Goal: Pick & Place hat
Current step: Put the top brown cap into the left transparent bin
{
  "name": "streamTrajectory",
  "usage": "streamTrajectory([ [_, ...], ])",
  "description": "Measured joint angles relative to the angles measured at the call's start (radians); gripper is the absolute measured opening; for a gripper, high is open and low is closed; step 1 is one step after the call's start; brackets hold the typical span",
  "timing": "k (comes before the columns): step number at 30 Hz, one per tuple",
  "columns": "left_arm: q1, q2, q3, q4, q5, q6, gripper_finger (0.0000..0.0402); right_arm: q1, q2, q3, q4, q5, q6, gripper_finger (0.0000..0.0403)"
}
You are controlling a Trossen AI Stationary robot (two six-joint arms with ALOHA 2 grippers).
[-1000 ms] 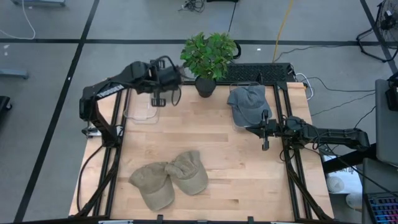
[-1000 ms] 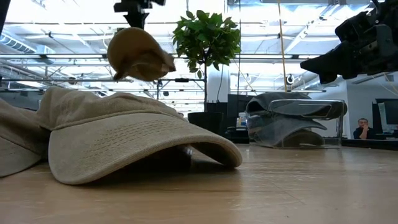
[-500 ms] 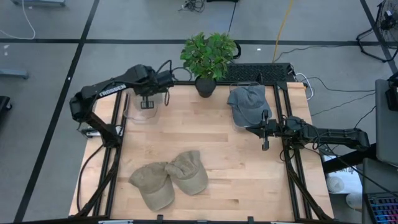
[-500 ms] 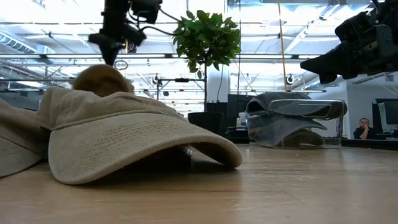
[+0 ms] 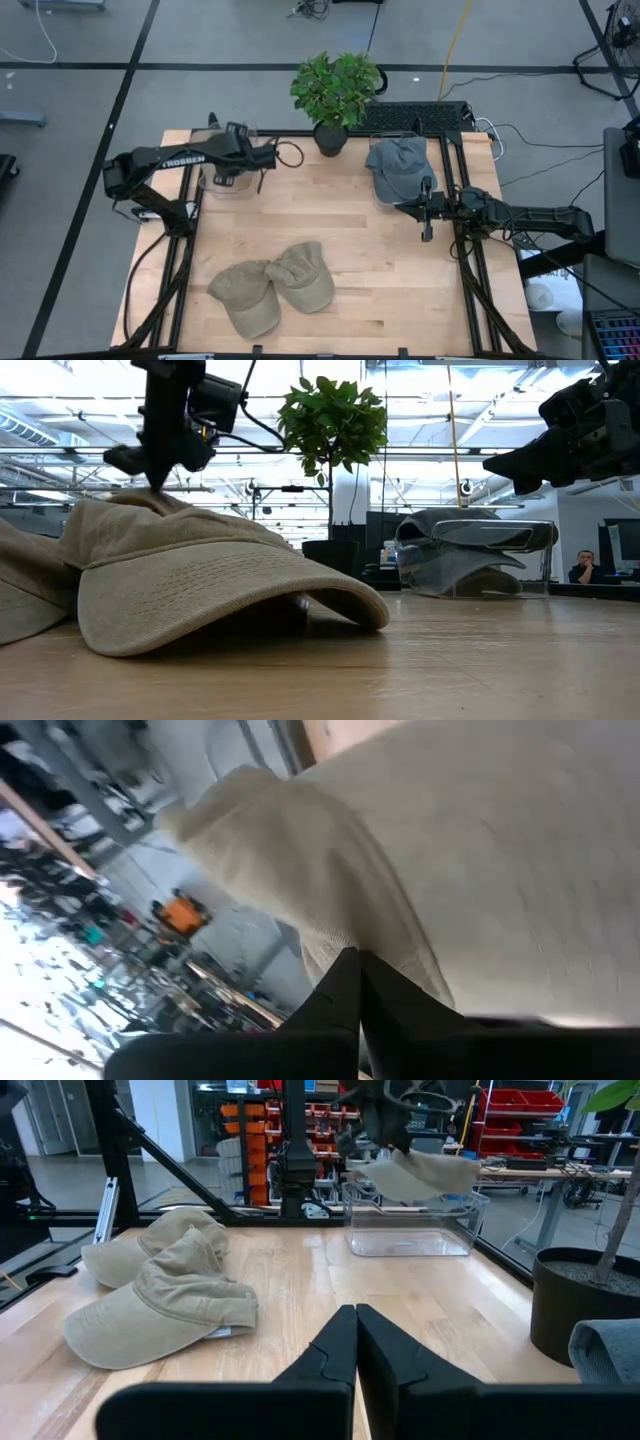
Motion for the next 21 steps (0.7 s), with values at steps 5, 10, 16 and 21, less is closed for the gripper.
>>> streamTrajectory([
  [5,-0.024,-0.001,-0.038,0.091,-0.034,0.040,0.0000,0.000,0.000,0.000,0.000,0.000,0.000,0.0000],
  [10,-0.045,-0.001,-0.039,0.106,-0.061,0.038,0.0000,0.000,0.000,0.000,0.000,0.000,0.000,0.0000],
  [16,-0.046,-0.001,-0.039,0.107,-0.061,0.026,0.0000,0.000,0.000,0.000,0.000,0.000,0.000,0.0000],
  [21,-0.048,-0.001,-0.074,0.152,-0.059,0.028,0.0000,0.000,0.000,0.000,0.000,0.000,0.000,0.0000],
])
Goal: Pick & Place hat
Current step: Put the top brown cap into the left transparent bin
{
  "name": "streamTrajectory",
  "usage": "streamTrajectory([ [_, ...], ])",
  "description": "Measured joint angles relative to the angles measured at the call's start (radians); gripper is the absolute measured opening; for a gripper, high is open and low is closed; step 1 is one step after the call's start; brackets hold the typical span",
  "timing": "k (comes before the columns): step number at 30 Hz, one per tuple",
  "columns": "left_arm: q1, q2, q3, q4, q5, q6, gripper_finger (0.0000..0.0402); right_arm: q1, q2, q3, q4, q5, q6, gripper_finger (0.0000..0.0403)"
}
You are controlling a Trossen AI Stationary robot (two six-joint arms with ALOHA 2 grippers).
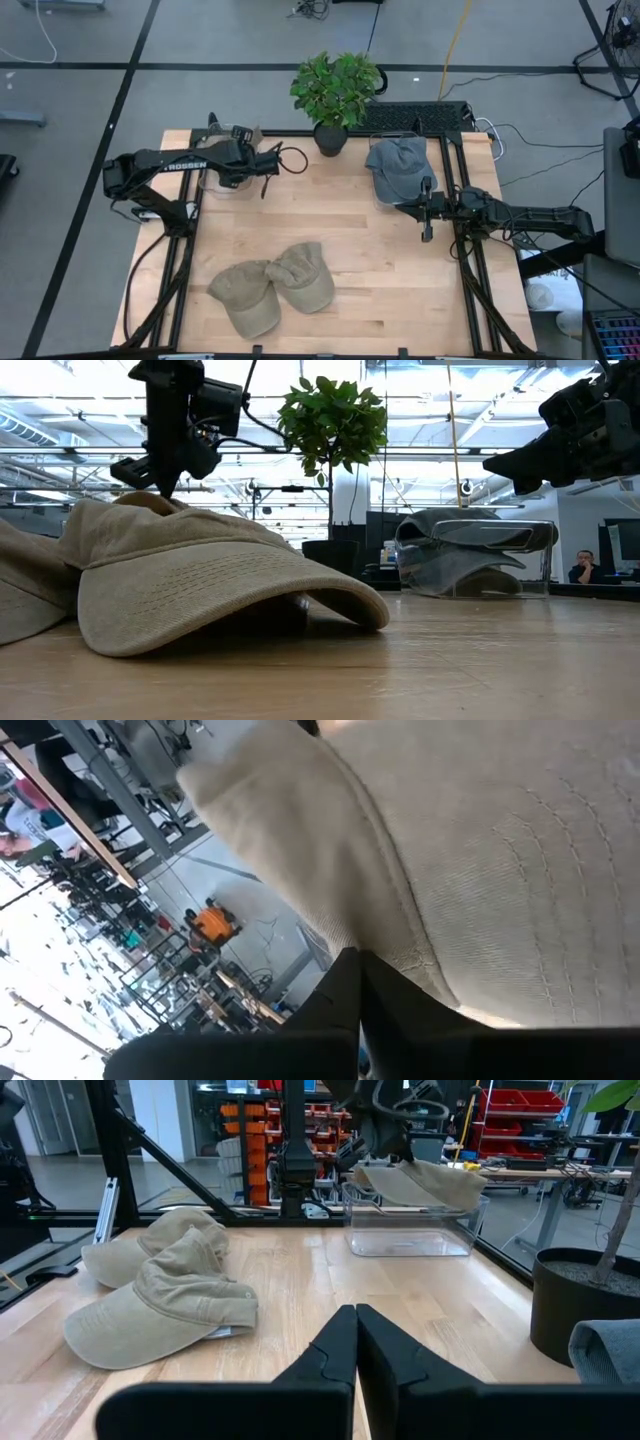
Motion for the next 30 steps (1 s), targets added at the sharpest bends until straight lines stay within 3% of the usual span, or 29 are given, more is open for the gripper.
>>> streamTrajectory([
  [13,0.026,0.000,-0.104,0.015,-0.002,0.002,0.0000,0.000,0.000,0.000,0.000,0.000,0.000,0.0000],
  [30,0.039,0.000,-0.113,0.030,0.187,-0.132,0.0002,0.000,0.000,0.000,0.000,0.000,0.000,0.0000],
])
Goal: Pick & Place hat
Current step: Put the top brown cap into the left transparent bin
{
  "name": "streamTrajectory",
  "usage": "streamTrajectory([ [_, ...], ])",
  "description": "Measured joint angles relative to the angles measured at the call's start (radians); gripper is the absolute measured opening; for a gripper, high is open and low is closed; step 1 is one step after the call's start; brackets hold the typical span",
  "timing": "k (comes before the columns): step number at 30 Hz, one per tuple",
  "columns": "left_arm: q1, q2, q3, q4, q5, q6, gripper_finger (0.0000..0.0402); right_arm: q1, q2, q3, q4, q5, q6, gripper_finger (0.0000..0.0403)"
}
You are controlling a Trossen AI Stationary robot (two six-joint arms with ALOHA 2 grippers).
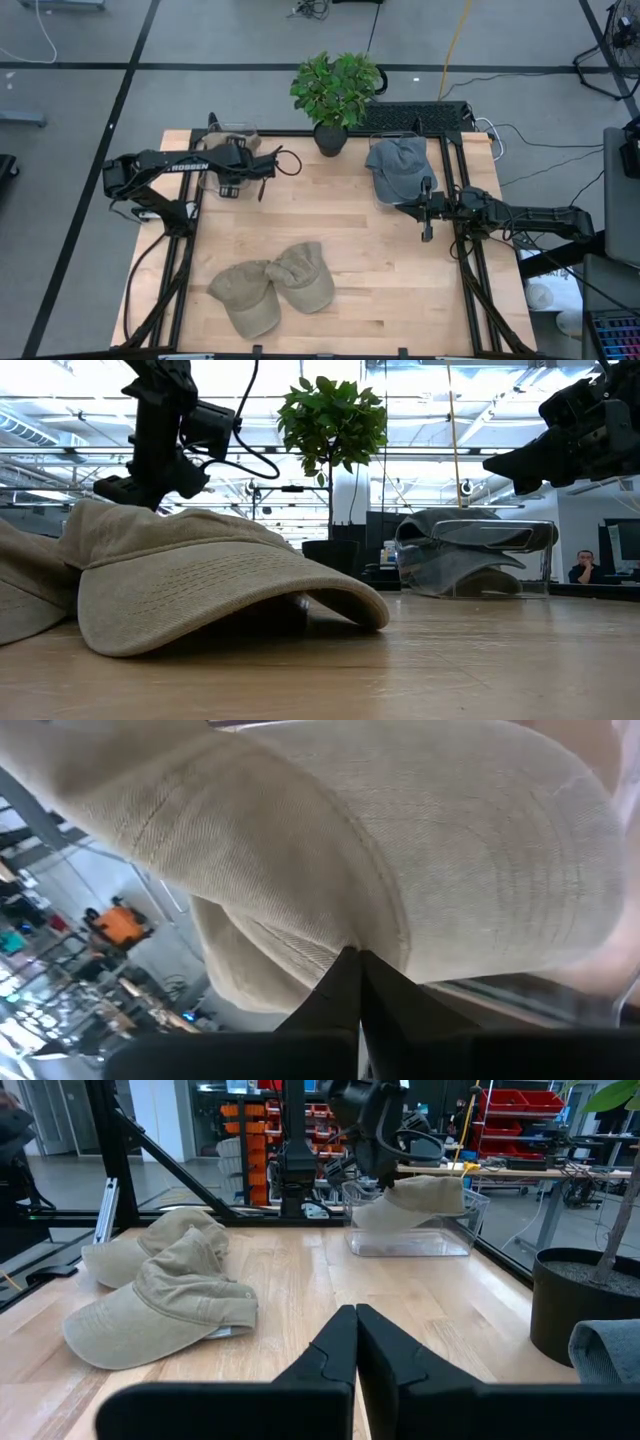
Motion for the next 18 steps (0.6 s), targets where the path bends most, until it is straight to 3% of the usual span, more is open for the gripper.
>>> streamTrajectory([
  [18,0.011,0.000,0.000,-0.031,-0.014,-0.374,0.0053,0.000,0.000,0.000,0.000,0.000,0.000,0.0000],
])
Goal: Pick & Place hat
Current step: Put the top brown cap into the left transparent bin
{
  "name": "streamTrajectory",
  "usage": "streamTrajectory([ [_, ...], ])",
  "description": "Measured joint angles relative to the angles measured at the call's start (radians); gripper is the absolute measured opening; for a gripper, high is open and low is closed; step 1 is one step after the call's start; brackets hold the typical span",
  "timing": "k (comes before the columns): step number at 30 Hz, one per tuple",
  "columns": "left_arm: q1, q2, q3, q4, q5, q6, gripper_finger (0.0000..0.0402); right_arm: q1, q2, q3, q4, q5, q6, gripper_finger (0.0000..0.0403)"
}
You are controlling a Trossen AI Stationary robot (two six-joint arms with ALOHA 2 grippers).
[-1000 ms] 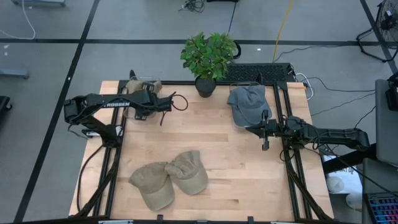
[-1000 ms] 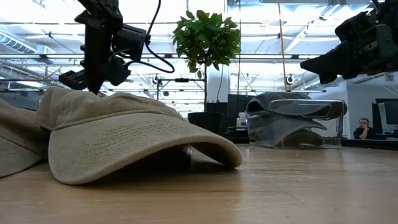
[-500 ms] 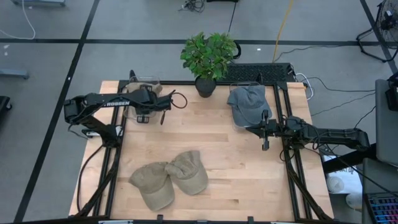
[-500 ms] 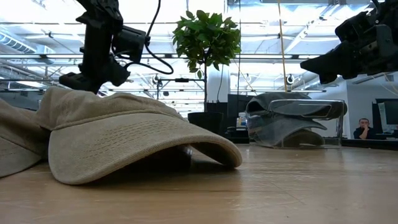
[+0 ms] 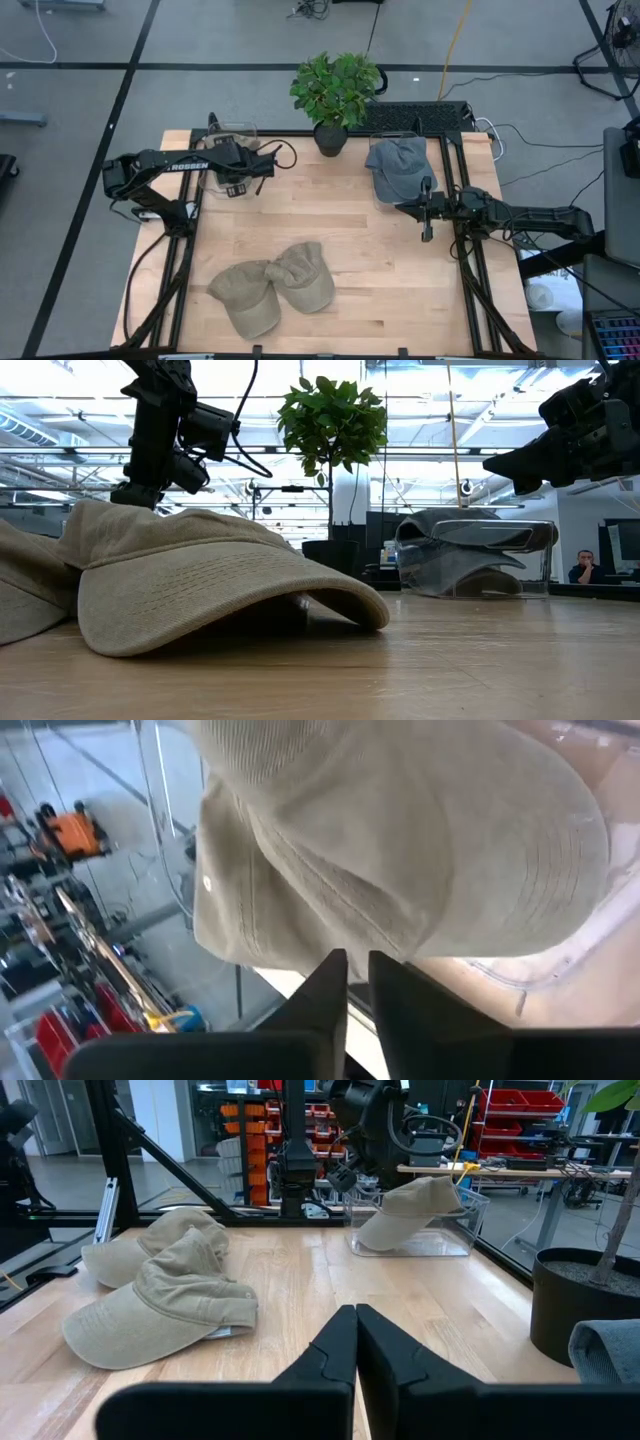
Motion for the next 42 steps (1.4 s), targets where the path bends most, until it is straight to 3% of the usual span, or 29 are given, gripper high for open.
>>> streamTrajectory([
  [6,-0.007,0.000,0.020,-0.021,-0.001,-0.108,0.0110,0.000,0.000,0.000,0.000,0.000,0.000,0.0000],
  [10,-0.004,0.000,0.095,-0.072,0.006,-0.308,0.0141,0.000,0.000,0.000,0.000,0.000,0.000,0.0000],
  [13,0.017,0.000,0.165,-0.155,0.075,-0.430,0.0145,0.000,0.000,0.000,0.000,0.000,0.000,0.0000],
  [17,0.079,-0.002,0.215,-0.193,0.192,-0.503,0.0123,0.000,0.000,0.000,0.000,0.000,0.000,0.0000],
  [20,0.149,-0.010,0.215,-0.145,0.296,-0.488,0.0085,0.000,0.000,0.000,0.000,0.000,0.000,0.0000],
  [25,0.237,-0.010,0.177,0.026,0.294,-0.431,0.0009,0.000,0.000,0.000,0.000,0.000,0.000,0.0000],
  [28,0.291,-0.010,0.142,0.146,0.294,-0.400,0.0013,0.000,0.000,0.000,0.000,0.000,0.000,0.0000],
  [34,0.386,-0.010,0.055,0.322,0.396,-0.373,0.0006,0.000,0.000,0.000,0.000,0.000,0.000,0.0000],
  [42,0.489,-0.010,-0.115,0.532,0.404,-0.373,0.0005,0.000,0.000,0.000,0.000,0.000,0.000,0.0000],
])
